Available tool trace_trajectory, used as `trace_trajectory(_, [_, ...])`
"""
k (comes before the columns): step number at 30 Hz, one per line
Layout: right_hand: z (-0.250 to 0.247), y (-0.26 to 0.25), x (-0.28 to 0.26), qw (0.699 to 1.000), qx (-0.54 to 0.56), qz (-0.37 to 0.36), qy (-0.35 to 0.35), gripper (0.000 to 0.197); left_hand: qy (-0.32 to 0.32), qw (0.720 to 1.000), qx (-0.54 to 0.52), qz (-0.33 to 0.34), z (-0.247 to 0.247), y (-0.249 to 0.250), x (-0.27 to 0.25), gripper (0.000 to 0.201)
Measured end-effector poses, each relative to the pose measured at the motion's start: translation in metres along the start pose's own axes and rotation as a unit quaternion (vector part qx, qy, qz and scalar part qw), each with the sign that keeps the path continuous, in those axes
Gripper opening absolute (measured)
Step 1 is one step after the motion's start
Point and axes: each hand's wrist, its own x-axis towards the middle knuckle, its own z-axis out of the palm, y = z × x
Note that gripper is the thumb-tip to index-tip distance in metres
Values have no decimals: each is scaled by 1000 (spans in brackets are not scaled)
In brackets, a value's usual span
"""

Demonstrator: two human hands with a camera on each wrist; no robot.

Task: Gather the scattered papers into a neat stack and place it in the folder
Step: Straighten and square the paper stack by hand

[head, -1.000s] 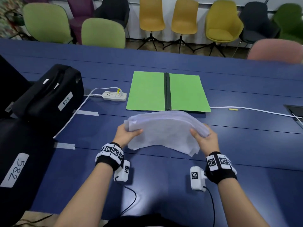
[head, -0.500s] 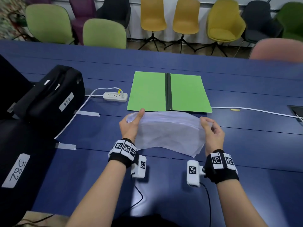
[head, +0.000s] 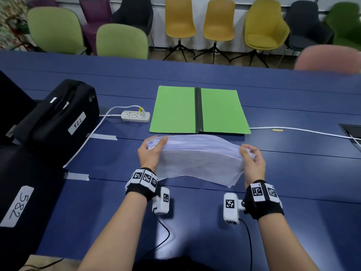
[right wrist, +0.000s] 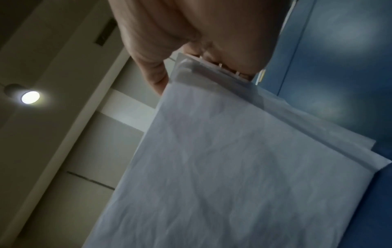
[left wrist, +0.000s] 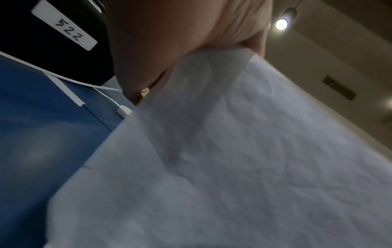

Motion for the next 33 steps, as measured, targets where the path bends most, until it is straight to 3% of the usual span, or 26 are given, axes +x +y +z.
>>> trace_trajectory(2, [-2,1,2,999,18,27,9,9,-17,1000,-3,-13,-3,-1,0,35])
trace_trajectory(5, [-2,-1,2,998,44,38,-30,12,-42,999,-5,-21,-6,-2,1,68])
trace_trajectory(7, [-2,-2,-2,994,62,32,-80,7,-58,998,-6,-22,-7,-3,3,75])
trace_trajectory(9, [-5,3,-6,991,25,15,-133,42,-69,997,-2,-32,-7,-1,4,56])
trace_trajectory(12, [-13,9,-10,982,-36,-16,-185,74,-90,995,3,-40,-7,5,4,31])
trace_trajectory(16, [-23,19,-3,978,-90,-15,-188,89,-96,995,40,-3,-5,7,5,63])
trace_trajectory(17, [-25,22,-1,980,-94,-9,-178,89,-96,994,55,12,-6,6,7,62])
trace_trajectory(20, [-30,25,6,987,-40,24,-153,80,-111,991,64,45,-8,10,10,31])
trace_trajectory(22, [-31,25,8,983,-41,38,-174,73,-130,989,62,46,-10,10,7,23])
trace_trajectory(25, [-24,31,6,979,-74,58,-180,50,-171,982,67,42,-10,5,7,35])
trace_trajectory(28, [-17,36,4,991,-64,48,-112,22,-188,980,53,34,-7,6,0,55])
trace_trajectory(33, [-2,22,3,994,19,29,-101,25,-132,986,76,63,1,22,2,62])
